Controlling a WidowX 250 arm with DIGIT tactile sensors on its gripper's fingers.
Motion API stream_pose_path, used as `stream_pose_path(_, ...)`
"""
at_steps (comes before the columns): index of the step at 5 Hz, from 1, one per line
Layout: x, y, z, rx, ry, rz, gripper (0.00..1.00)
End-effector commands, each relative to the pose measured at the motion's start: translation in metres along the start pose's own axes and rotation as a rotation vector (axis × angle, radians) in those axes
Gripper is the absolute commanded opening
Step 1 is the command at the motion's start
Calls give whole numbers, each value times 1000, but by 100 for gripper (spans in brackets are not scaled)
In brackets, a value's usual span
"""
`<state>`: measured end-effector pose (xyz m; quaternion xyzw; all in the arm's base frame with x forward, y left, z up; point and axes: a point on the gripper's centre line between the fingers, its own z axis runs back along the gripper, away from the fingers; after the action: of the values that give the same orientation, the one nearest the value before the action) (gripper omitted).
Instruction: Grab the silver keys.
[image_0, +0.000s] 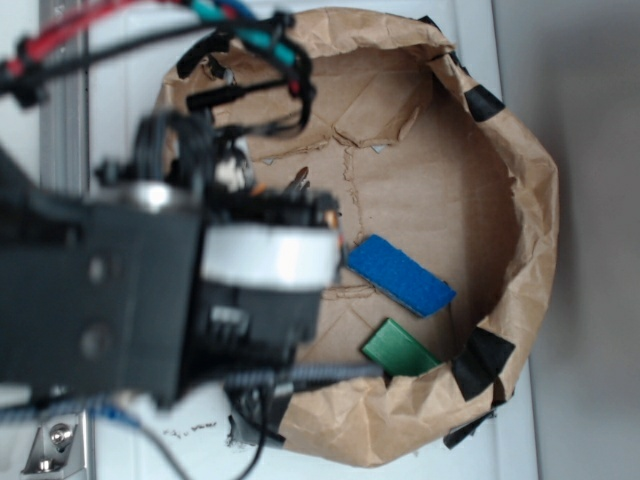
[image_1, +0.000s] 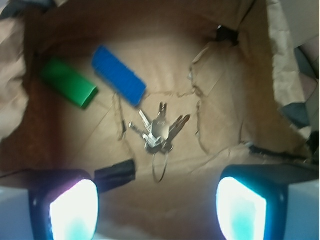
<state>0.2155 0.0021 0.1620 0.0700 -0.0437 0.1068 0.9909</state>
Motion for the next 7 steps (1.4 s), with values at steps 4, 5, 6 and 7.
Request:
stream_pose_path(4,4,20,-87,-6,149,-111,100)
stream_pose_path(5,0,25,-97,-26,195,-134,100)
stream_pose_path(6,-5,26,-109,-67,234,-148,100)
stream_pose_path(7,-12,24,-115,-97,258,-167,100)
